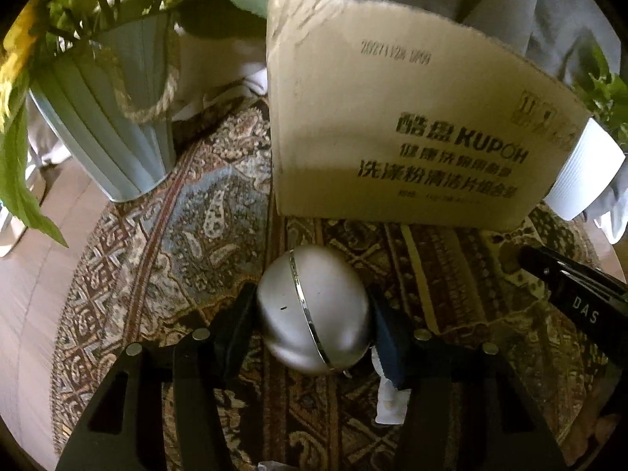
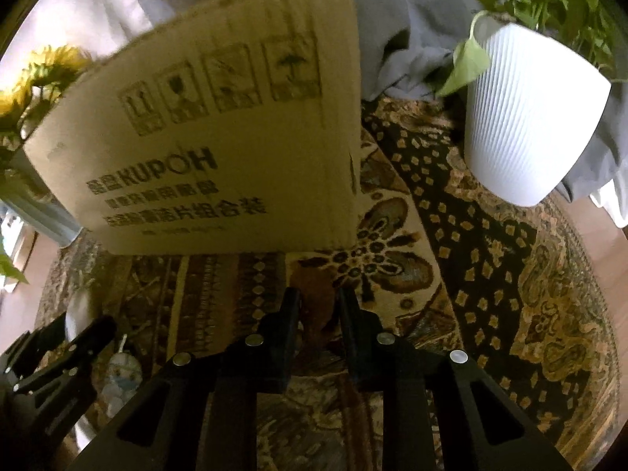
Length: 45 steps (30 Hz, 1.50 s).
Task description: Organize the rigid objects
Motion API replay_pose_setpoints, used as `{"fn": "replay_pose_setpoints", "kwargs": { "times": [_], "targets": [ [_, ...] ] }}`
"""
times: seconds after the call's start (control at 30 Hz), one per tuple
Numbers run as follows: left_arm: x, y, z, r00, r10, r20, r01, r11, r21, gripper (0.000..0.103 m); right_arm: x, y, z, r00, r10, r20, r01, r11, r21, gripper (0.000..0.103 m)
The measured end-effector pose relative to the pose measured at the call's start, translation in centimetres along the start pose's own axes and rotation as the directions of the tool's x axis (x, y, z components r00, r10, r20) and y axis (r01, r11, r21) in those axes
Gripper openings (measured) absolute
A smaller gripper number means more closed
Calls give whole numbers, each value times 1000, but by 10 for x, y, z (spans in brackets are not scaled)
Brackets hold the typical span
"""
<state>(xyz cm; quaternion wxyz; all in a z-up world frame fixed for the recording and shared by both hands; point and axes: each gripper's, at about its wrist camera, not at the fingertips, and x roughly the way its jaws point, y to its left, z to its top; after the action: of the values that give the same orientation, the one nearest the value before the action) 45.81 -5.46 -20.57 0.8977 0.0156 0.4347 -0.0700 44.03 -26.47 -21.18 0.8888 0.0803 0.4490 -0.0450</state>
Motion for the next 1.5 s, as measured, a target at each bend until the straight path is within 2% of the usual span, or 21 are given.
{"fn": "replay_pose_setpoints", "kwargs": {
  "times": [0.83,1.1,1.5],
  "targets": [
    [-73,-6,7,990,-46,131,43,999,24,54,-73,11,6,988,69,137,-63,997,-48,22],
    [-101,-8,18,978,-68,199,60,997,46,54,-106,17,13,974,82,213,-71,996,-63,22],
    [-134,-13,44,949,-97,301,76,994,82,54,-148,22,32,938,95,334,-73,994,-77,21]
  ]
}}
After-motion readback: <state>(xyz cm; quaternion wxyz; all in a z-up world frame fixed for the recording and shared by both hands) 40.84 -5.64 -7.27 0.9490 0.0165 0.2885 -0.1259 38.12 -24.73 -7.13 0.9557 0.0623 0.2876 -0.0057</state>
